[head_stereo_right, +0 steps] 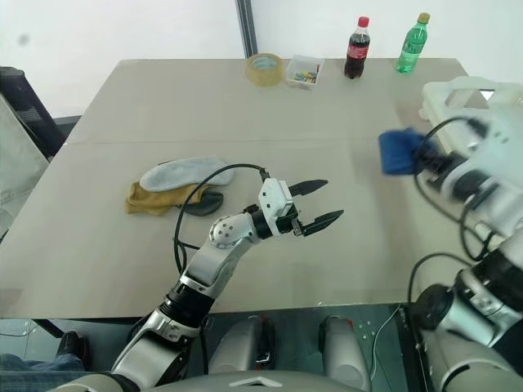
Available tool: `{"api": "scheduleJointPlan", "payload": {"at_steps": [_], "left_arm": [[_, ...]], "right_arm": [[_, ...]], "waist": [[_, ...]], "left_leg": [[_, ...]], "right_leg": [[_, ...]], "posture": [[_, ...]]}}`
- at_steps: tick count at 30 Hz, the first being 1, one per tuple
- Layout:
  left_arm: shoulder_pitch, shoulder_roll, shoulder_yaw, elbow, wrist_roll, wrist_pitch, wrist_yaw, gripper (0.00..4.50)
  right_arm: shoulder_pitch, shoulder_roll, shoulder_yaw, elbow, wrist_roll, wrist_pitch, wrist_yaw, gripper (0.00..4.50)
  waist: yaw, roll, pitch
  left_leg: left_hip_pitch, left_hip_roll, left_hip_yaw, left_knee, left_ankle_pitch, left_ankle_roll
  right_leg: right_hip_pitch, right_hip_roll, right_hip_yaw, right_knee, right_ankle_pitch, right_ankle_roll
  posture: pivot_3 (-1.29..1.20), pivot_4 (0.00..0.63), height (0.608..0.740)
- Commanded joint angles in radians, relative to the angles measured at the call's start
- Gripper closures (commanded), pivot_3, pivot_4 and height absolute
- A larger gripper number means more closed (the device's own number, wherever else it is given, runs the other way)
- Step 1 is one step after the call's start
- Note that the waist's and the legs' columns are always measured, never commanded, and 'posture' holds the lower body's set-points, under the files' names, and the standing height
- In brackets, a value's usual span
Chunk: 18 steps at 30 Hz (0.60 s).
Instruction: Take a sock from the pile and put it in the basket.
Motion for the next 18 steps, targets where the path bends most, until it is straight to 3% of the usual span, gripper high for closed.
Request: {"api": "scheduleJointPlan", "payload": {"at_steps": [1, 7, 15, 18], "left_arm": [[-0.014, -0.032, 0.014, -0.024, -0.026, -0.014, -0.012, 0.82], [-0.069, -0.081, 0.027, 0.003, -0.019, -0.010, 0.003, 0.82], [-0.107, -0.129, 0.032, 0.043, -0.001, -0.024, 0.008, 0.82], [-0.112, -0.137, 0.032, 0.052, 0.004, -0.029, 0.005, 0.82]], "right_arm": [[-0.037, -0.091, -0.042, 0.068, -0.051, -0.012, 0.000, 4.46], [-0.081, -0.228, -0.099, 0.377, -0.208, -0.266, -0.079, 4.46], [-0.182, -0.270, -0.164, 0.779, -0.248, -0.583, -0.168, 4.46], [-0.202, -0.277, -0.181, 0.885, -0.236, -0.648, -0.209, 3.33]], "waist": [[0.001, 0.000, 0.000], [0.003, 0.000, 0.000], [-0.009, 0.001, -0.001], [-0.006, 0.001, -0.001]], "left_leg": [[0.000, 0.000, 0.000, 0.000, 0.000, 0.000], [0.000, -0.001, 0.001, 0.000, 0.000, 0.000], [0.001, -0.001, 0.003, 0.001, 0.000, 0.000], [0.002, -0.001, 0.004, 0.001, 0.000, 0.000]], "right_leg": [[0.000, 0.000, 0.000, 0.000, 0.000, 0.000], [0.000, 0.000, 0.001, 0.000, 0.000, 0.000], [0.000, 0.001, 0.004, 0.000, 0.001, 0.002], [0.000, 0.002, 0.005, 0.000, 0.001, 0.002]], "posture": [[0.00, 0.150, 0.740], [0.00, 0.150, 0.740], [0.00, 0.150, 0.740], [0.00, 0.150, 0.740]]}}
